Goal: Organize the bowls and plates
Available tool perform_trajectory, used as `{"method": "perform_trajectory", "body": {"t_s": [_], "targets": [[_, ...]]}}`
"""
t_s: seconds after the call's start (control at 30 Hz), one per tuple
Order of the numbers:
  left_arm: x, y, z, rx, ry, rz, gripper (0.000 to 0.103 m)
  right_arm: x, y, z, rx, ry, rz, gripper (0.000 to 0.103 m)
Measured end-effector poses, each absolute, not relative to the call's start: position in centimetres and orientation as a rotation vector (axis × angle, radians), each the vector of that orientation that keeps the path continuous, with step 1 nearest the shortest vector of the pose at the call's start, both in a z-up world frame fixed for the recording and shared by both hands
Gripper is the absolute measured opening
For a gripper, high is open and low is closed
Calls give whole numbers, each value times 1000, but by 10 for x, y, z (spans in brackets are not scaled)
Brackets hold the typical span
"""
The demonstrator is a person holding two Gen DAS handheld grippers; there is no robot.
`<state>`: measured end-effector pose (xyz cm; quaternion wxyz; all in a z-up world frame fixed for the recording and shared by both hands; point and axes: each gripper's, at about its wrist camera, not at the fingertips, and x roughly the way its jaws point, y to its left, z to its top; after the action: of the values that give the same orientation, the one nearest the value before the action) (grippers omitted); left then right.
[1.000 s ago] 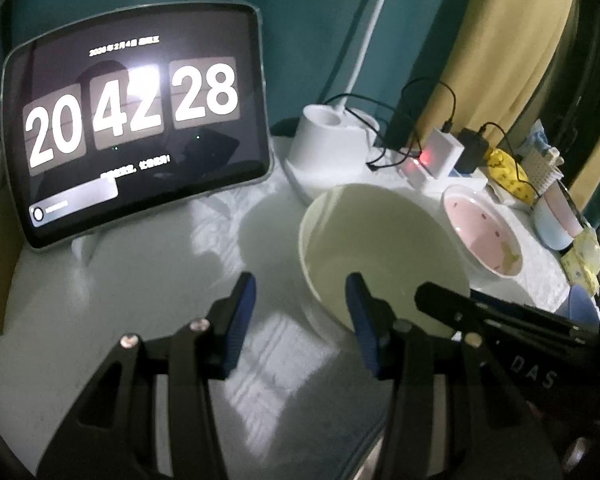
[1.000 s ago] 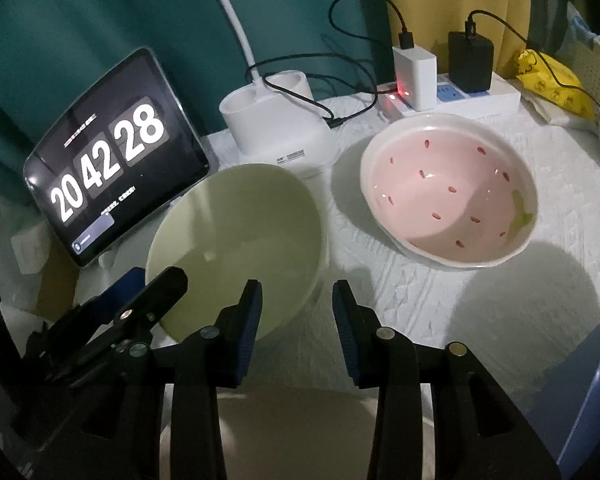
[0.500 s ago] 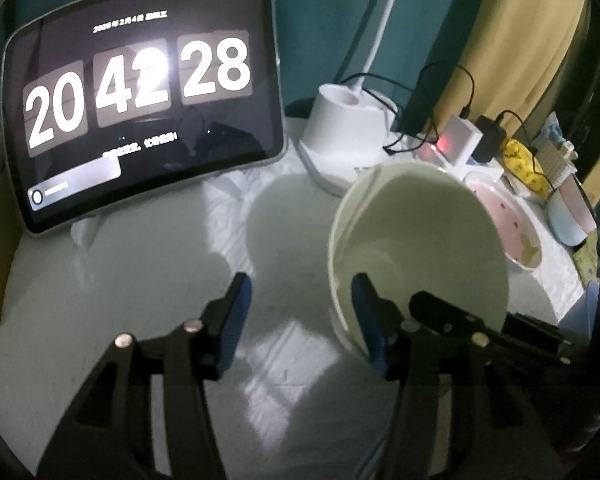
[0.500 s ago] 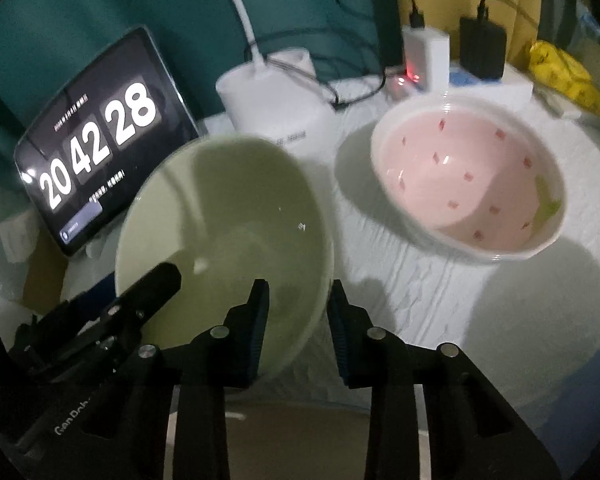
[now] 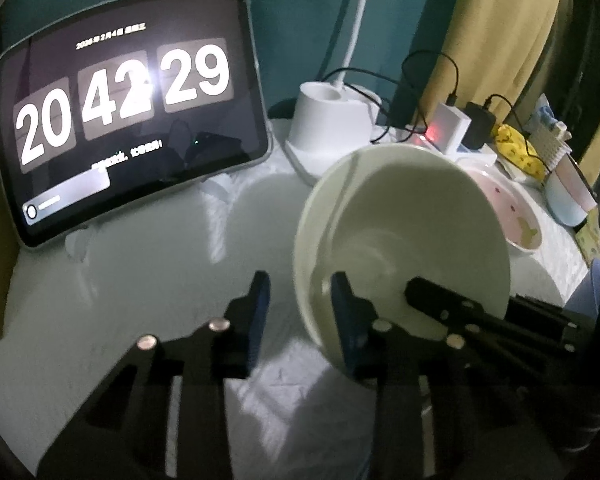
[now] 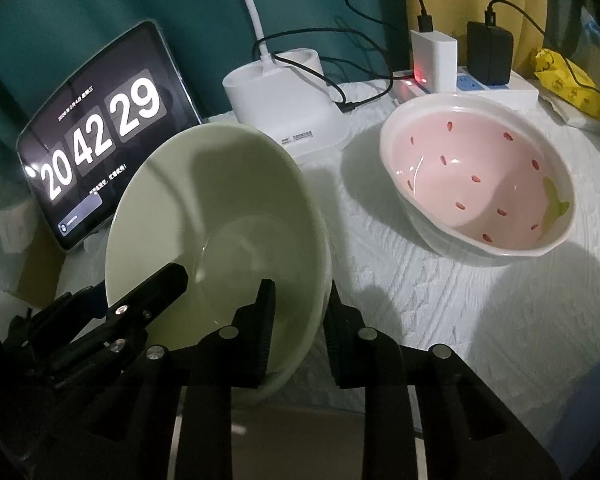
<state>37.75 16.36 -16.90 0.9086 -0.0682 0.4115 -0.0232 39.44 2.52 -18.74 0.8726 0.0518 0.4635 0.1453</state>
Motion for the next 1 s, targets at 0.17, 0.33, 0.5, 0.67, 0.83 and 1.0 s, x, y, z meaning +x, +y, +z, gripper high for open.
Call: {"method": "perform_trajectory", "body": {"t_s": [0.17,0.33,0.5,0.67,0.83,1.0], "targets": [[372,159,-164,-113,823,-47,28,388,31,-178,97,949,310,21],[366,161,-159,-122,803,-60,27,384,30,-176,110,956,310,21],[360,161,-154,-127,776,-65,27,378,28,-168,109,941,313,21],[352,160,-148,-137,749,-77,27,370,24,-159,109,916,310,20],[343,155,-138,-133,721,-86,27,362,17,-149,119,893,307,19],[332,150,-129,-139,700,-84,27,352,11,-139,119,871,314,19]]}}
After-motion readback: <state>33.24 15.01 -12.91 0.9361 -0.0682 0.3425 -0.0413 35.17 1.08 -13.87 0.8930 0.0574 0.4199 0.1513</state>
